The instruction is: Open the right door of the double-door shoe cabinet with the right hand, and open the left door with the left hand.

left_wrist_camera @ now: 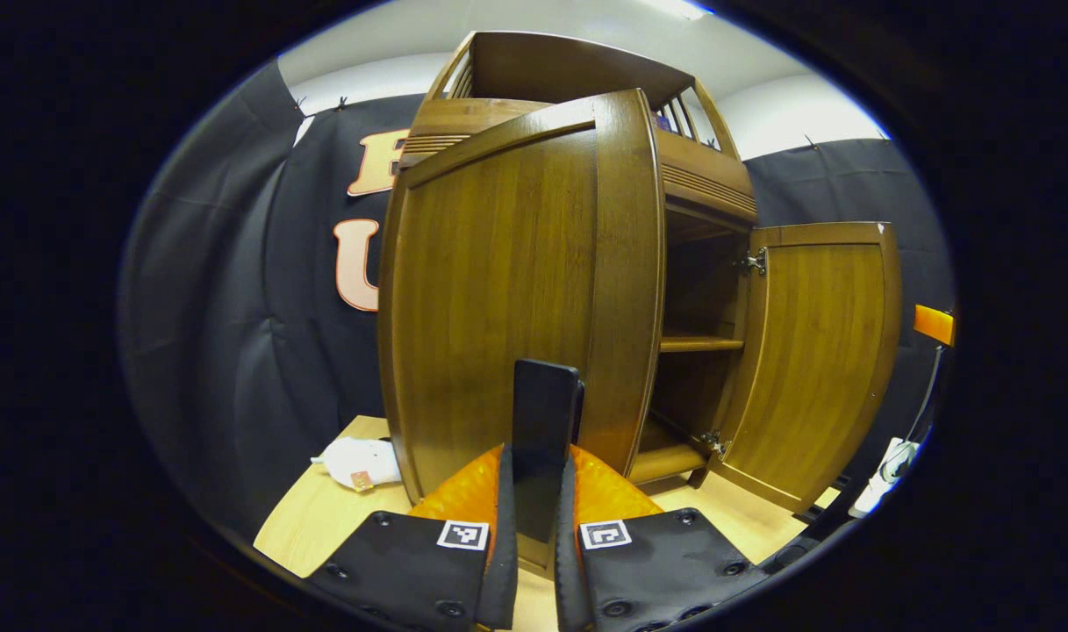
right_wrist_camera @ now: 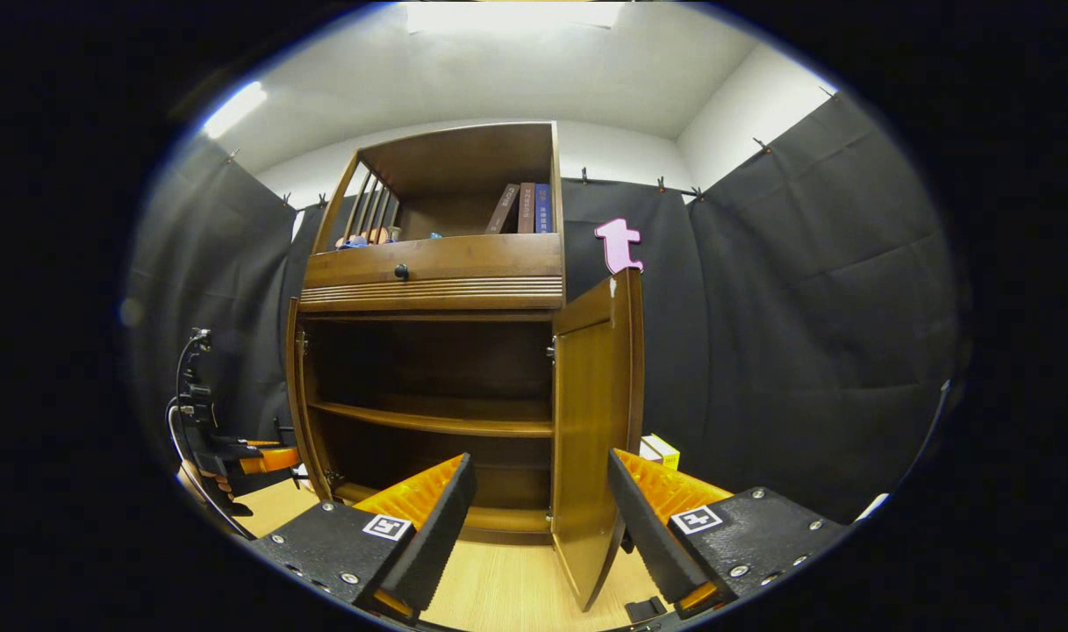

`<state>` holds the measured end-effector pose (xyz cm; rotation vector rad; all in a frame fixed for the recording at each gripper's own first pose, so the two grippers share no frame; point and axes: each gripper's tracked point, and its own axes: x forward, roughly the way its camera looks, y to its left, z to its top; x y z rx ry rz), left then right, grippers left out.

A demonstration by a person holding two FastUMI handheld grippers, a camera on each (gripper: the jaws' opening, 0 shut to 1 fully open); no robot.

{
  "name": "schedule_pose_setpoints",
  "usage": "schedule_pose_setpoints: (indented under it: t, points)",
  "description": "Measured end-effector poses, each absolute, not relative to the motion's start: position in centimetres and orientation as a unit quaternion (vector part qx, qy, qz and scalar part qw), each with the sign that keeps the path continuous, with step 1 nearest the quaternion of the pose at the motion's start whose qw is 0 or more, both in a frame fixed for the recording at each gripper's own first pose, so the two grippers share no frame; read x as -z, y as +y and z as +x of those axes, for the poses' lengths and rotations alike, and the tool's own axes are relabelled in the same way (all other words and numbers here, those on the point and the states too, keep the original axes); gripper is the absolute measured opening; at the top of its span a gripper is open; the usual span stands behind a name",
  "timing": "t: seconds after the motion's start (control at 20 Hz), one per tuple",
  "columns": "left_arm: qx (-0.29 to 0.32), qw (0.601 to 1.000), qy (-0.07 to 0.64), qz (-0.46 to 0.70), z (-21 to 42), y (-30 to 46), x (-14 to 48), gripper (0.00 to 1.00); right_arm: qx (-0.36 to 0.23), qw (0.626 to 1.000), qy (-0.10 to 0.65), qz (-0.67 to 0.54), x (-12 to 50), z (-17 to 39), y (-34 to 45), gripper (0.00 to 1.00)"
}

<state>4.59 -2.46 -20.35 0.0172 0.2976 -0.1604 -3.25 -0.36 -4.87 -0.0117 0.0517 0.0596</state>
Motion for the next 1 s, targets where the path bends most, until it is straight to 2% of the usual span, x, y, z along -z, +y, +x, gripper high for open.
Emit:
schedule_pose_setpoints:
  t: [0.2, 0.25, 0.3, 0.45, 0.5, 0.55, 0.6, 0.65, 0.7, 0.85, 0.9, 0.95, 1.0]
  points:
    - [0.057, 0.987, 0.146, 0.018, 3.0, 0.6, 19.9, 0.24, -0.038, 0.999, 0.023, -0.003, 4.5, -3.5, 0.5, 0.92]
    - [0.053, 0.988, 0.145, 0.022, 3.0, 1.2, 19.7, 0.24, -0.04, 0.999, 0.023, -0.002, 4.4, -3.7, 0.7, 0.99]
    - [0.05, 0.988, 0.146, 0.024, 3.0, 1.9, 19.4, 0.22, -0.04, 0.999, 0.023, -0.001, 4.4, -3.9, 0.8, 0.92]
    - [0.045, 0.988, 0.146, 0.036, 2.4, 3.8, 19.3, 0.19, -0.045, 0.999, 0.025, -0.002, 4.7, -4.0, 1.3, 0.92]
    - [0.04, 0.988, 0.143, 0.041, 2.2, 4.6, 19.1, 0.19, -0.046, 0.999, 0.025, -0.002, 4.7, -4.0, 1.5, 0.99]
    - [0.027, 0.988, 0.145, 0.049, 2.0, 5.7, 19.1, 0.16, -0.048, 0.999, 0.025, -0.002, 4.7, -4.0, 1.7, 0.92]
    - [0.021, 0.988, 0.14, 0.056, 1.7, 6.8, 18.7, 0.12, -0.05, 0.998, 0.026, -0.001, 4.7, -4.1, 2.0, 0.92]
    - [0.017, 0.988, 0.14, 0.056, 1.5, 7.8, 18.6, 0.09, -0.053, 0.998, 0.027, -0.001, 4.7, -4.1, 2.4, 0.99]
    - [0.016, 0.99, 0.135, 0.049, 1.5, 8.6, 18.4, 0.1, -0.056, 0.998, 0.027, -0.002, 4.6, -4.0, 2.7, 0.92]
    - [0.014, 0.99, 0.135, 0.032, 1.4, 10.6, 18.5, 0.1, -0.062, 0.998, 0.025, -0.007, 4.3, -4.0, 3.8, 0.92]
    - [0.014, 0.99, 0.135, 0.031, 1.4, 11.3, 18.4, 0.1, -0.064, 0.998, 0.024, -0.007, 4.1, -4.0, 4.3, 0.99]
    - [0.014, 0.99, 0.134, 0.031, 1.5, 11.9, 18.4, 0.1, -0.065, 0.998, 0.023, -0.005, 4.1, -4.1, 4.7, 0.92]
    - [0.013, 0.991, 0.133, 0.031, 1.6, 12.6, 18.3, 0.08, -0.067, 0.997, 0.022, -0.003, 4.0, -4.2, 5.1, 0.92]
